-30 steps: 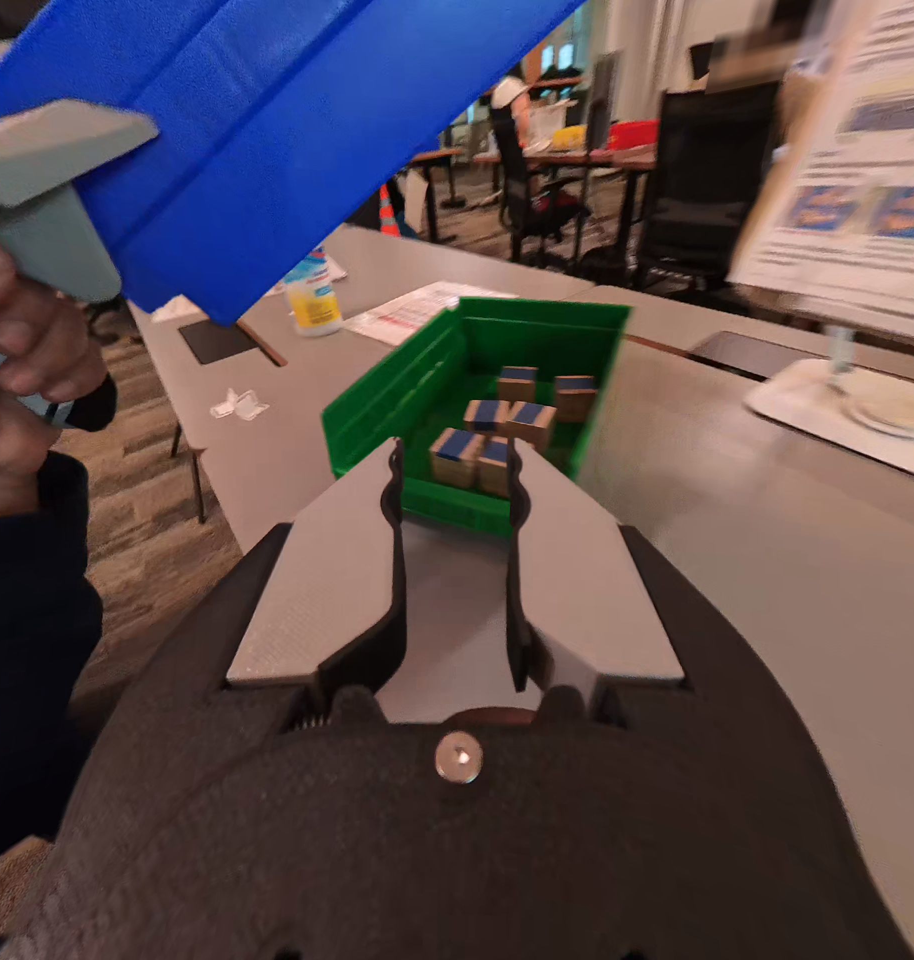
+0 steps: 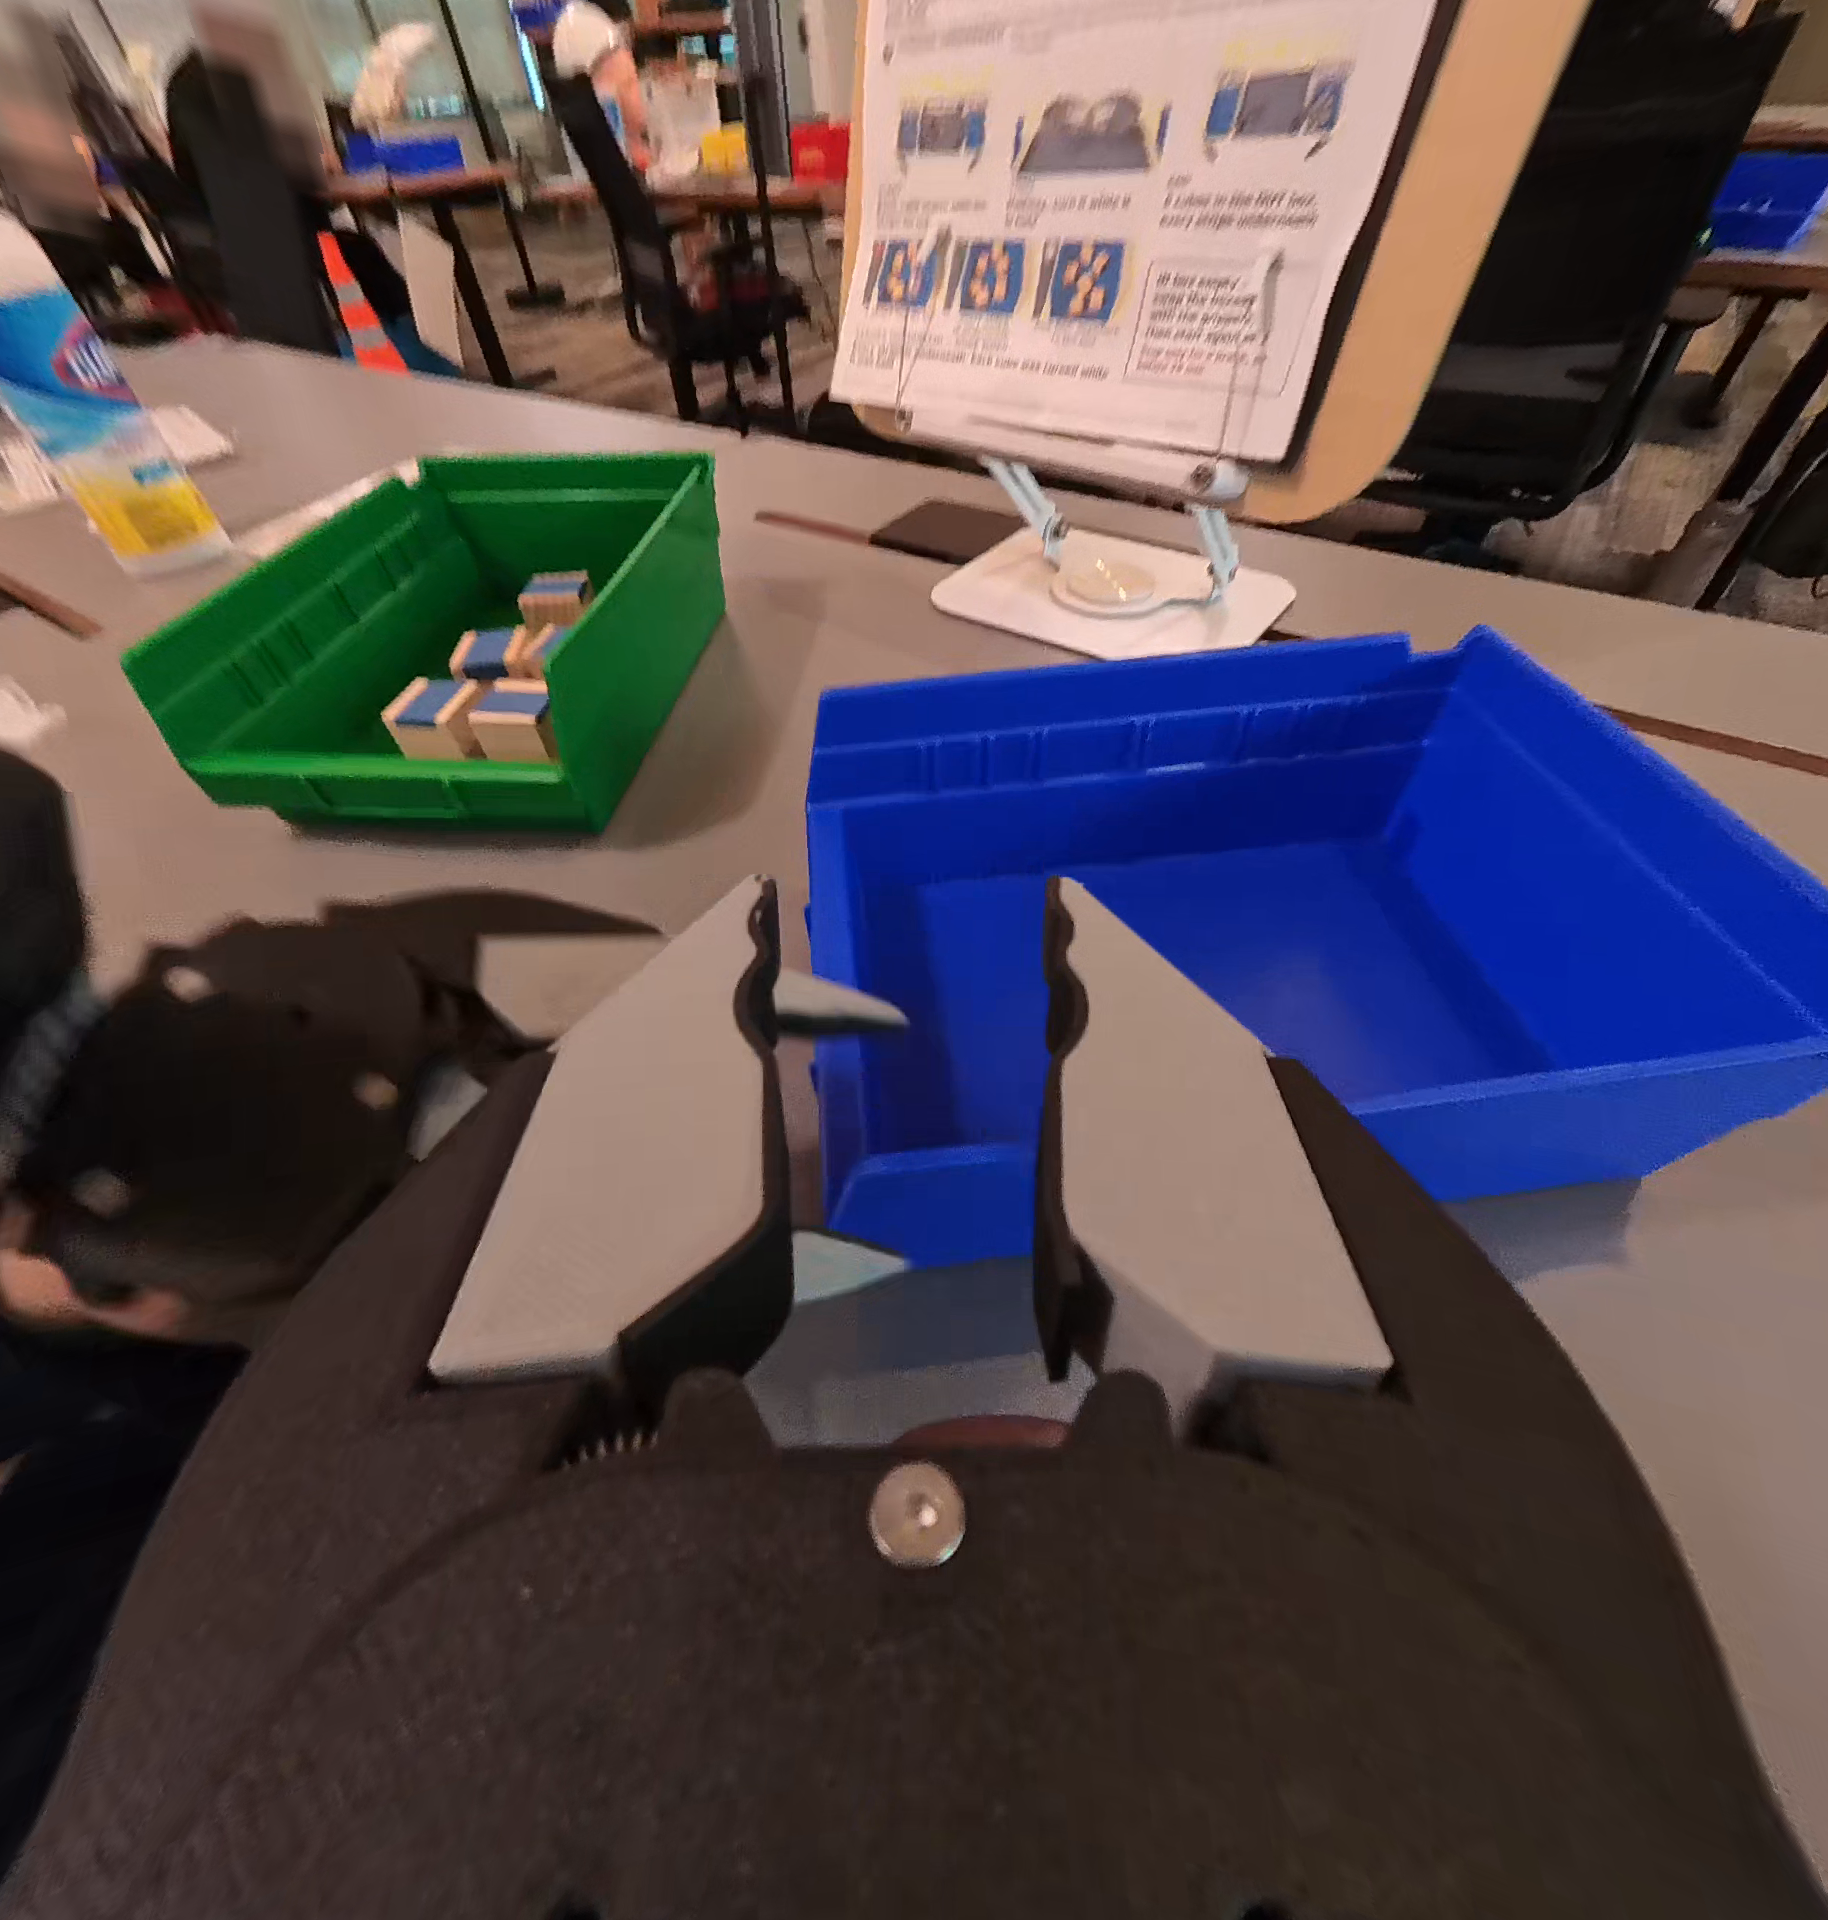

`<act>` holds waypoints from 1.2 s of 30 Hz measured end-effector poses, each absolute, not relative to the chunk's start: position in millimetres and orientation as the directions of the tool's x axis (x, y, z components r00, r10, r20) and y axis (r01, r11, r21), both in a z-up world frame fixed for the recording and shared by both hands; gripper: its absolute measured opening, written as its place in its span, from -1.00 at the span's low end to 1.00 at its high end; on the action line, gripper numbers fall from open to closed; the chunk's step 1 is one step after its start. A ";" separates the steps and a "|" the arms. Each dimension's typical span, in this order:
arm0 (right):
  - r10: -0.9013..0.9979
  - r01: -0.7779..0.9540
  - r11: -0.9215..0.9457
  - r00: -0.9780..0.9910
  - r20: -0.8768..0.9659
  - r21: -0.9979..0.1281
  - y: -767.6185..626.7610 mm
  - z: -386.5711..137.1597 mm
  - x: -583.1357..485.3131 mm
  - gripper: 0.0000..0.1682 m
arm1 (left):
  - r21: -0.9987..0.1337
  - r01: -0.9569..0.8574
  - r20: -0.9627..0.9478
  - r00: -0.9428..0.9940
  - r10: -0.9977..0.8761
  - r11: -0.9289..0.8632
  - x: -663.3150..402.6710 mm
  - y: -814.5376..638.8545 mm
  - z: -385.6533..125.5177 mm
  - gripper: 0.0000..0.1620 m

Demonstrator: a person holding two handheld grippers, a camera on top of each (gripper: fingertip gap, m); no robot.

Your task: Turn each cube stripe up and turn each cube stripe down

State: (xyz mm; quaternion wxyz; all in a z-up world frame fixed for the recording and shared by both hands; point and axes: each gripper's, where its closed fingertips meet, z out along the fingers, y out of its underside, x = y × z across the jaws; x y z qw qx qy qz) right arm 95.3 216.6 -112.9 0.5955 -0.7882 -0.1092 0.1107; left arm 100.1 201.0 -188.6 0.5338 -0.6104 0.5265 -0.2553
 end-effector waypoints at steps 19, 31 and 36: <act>0.290 0.258 -0.629 0.953 0.086 -0.733 225.8 -232.6 76.8 -1.00 | -0.915 -0.382 -0.227 0.753 -0.617 -0.130 -226.3 360.7 -196.2 -0.25; -0.214 -0.082 -0.629 0.974 0.071 -0.773 226.6 -215.6 301.4 -0.68 | -0.934 -0.305 -0.203 0.882 -0.426 -0.185 -322.2 398.3 -178.7 -0.18; -0.108 -0.062 -0.543 0.994 -0.004 -0.838 216.5 -199.0 275.0 -0.60 | -0.954 -0.263 -0.129 0.792 -0.597 -0.143 -278.2 357.4 -162.3 -0.13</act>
